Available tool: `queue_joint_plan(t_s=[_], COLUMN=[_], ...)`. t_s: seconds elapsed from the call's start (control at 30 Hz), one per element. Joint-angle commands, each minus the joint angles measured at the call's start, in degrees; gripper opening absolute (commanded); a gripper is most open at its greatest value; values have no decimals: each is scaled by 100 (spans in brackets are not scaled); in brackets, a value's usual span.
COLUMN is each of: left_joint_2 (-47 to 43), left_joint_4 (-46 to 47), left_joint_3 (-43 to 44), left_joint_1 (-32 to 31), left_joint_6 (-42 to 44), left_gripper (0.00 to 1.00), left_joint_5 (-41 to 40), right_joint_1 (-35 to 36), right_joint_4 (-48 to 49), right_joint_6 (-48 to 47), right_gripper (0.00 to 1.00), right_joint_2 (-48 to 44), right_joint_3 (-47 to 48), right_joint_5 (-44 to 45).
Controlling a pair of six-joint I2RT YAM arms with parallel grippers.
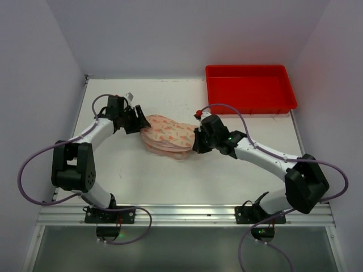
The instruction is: Unzip the laundry bag and remove the bra
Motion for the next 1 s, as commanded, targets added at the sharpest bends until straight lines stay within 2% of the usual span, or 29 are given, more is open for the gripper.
queue_joint_plan(t_s=[0.0,0.03,0.1,0.13,0.23,0.37,0.47,0.6,0.7,0.8,0.83,0.9,0.93,0.97], left_joint_2=[237,264,99,-277,-1111,-2045,-2547,-2715,-2557,-2390,-2338,-2293,-2250,-2223], left_joint_4=[-251,-304,-148,10,397,819,960,1145,1198,1216,1233,1260,1234,1198], left_joint_3=[847,927,806,613,-274,-1582,-2129,-2333,-2263,-2228,-2228,-2193,-2149,-2009], left_joint_1=[136,145,136,136,128,14,-223,-347,-566,-839,-848,-848,-839,-839], left_joint_6=[293,213,-232,-436,-1096,-1736,-2010,-2222,-2275,-2292,-2310,-2284,-2258,-2223], left_gripper=[83,90,93,94,95,96,95,91,82,53,31,14,1,0], left_joint_5=[-370,-318,-309,-309,-336,-89,-115,-159,-177,-378,-422,-475,-563,-581], right_joint_1=[532,656,1006,1096,1246,1272,1281,1281,1290,1281,1272,1281,1272,1272], right_joint_4=[450,504,618,653,733,812,829,873,830,803,803,698,689,689], right_joint_6=[333,387,484,493,616,661,616,590,599,599,590,555,529,502], right_gripper=[0,0,0,0,0,0,0,0,0,0,0,0,0,0], right_joint_2=[547,697,1179,1356,1989,2438,2579,2650,2668,2554,2501,2309,2220,2115], right_joint_3=[754,922,1465,1668,2346,2882,2945,2910,2892,2744,2682,2454,2331,2199], right_joint_5=[-698,-745,-684,-710,-858,-1017,-965,-956,-939,-877,-816,-746,-667,-631])
